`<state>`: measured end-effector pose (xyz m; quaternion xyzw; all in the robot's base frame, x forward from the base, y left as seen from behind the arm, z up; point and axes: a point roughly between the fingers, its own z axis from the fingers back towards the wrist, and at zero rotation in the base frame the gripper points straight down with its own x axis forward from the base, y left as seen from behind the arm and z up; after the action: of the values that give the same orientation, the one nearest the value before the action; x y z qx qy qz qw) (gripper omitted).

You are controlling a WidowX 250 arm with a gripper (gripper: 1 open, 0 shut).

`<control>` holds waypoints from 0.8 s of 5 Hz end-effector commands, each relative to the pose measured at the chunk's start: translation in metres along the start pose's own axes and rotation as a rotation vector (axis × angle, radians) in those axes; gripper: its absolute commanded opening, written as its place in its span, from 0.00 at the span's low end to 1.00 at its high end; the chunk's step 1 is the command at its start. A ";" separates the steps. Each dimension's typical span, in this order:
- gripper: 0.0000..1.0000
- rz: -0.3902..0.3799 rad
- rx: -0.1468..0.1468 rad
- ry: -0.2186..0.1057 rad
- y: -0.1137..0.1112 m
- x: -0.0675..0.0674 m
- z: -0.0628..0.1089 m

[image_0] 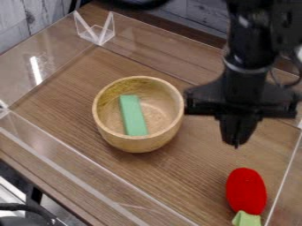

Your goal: Move the red object to the left side of the table

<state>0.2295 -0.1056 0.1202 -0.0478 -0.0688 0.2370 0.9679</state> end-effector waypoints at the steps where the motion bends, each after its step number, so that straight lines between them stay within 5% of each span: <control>1: 0.00 0.021 -0.025 -0.034 -0.006 0.001 0.017; 4: 0.00 0.057 0.004 -0.025 0.002 -0.011 0.005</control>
<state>0.2157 -0.1077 0.1132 -0.0315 -0.0602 0.2688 0.9608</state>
